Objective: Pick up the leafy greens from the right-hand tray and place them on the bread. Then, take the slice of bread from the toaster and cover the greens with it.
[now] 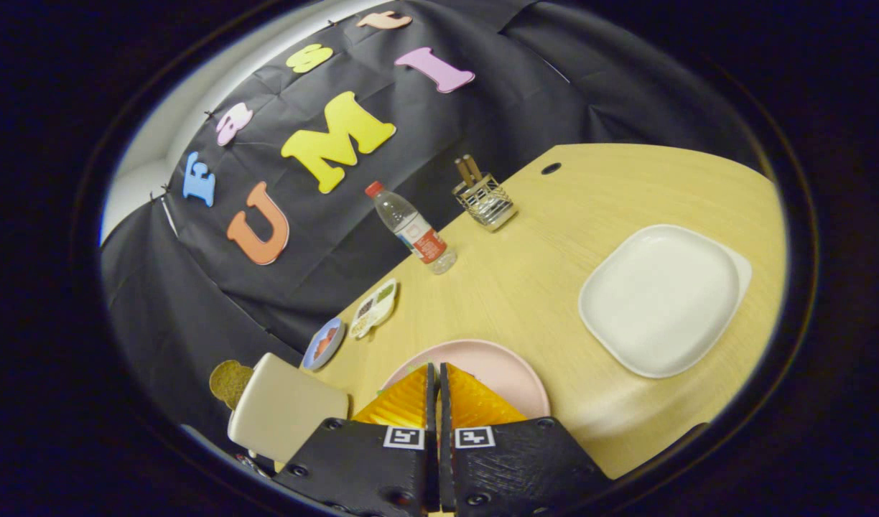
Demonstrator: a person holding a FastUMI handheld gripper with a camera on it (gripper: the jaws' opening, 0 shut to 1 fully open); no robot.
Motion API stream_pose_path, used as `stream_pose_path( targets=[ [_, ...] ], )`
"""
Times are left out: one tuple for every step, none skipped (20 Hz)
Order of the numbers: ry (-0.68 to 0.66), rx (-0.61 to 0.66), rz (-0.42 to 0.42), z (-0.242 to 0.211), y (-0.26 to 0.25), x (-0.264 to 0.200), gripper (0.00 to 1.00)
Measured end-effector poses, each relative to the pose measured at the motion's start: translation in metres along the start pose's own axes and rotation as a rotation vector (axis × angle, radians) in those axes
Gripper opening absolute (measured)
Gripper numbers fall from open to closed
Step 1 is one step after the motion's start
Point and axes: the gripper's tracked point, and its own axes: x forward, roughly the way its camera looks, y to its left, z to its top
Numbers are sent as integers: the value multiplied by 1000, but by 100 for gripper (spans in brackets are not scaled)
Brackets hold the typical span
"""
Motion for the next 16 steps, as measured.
stream_pose_path(
  targets=[
    [5,-7,-13,-1,-3,-1,8],
    [14,-19,-23,-5,-5,0,10],
    [21,-37,-38,-7,-8,0,17],
    [25,-53,-53,-8,-12,-1,23],
    [19,-65,-66,-6,-13,-4,32],
    [3,-79,-77,-3,-14,-7,39],
    [-12,-95,-86,0,-14,-10,48],
    [-30,-114,-95,5,-13,-13,57],
    [-50,-134,-100,9,-11,-18,67],
    [-68,-152,-107,14,-8,-24,76],
    [-98,-178,-118,22,-5,-30,86],
    [-137,-210,-128,29,-1,-37,92],
    [-181,-246,-143,39,4,-45,96],
    [-229,-286,-152,47,12,-53,96],
    [-266,-325,-158,53,22,-61,96],
    [-299,-360,-160,56,31,-70,96]
  ],
)
